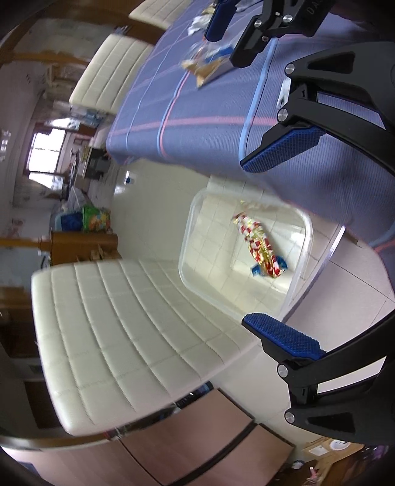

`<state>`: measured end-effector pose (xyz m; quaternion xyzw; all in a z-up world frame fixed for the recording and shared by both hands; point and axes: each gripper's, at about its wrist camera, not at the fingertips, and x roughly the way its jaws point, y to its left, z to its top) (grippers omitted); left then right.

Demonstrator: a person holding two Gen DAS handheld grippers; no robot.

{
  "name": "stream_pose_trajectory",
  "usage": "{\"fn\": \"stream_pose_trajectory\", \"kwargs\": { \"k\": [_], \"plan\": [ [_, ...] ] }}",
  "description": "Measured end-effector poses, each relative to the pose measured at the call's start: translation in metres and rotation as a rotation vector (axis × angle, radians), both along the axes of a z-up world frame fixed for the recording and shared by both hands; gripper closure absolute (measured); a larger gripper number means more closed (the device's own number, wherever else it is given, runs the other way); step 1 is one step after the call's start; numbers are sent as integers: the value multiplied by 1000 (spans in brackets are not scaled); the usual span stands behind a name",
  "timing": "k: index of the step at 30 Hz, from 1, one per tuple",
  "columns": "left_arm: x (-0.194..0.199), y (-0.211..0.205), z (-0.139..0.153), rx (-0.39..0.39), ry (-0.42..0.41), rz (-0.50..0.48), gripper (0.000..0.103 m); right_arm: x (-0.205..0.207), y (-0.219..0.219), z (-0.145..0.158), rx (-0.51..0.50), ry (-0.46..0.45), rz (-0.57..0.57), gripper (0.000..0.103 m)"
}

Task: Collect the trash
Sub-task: 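Move both tools back over the table toward the blister pack and plastic tray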

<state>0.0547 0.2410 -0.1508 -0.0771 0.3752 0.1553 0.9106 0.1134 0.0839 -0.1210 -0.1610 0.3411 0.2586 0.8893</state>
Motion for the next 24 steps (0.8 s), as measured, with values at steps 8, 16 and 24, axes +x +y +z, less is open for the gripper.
{"fn": "stream_pose_trajectory", "kwargs": {
  "k": [8,16,24],
  "plan": [
    [10,-72,10,22,5,-164,7,-7,-83,1,9,2,-150,42],
    [27,-140,1,-15,50,-328,7,-21,-158,-8,23,9,-290,42],
    [31,-219,-3,11,74,-515,7,-17,-220,-16,60,48,-388,42]
  ]
}}
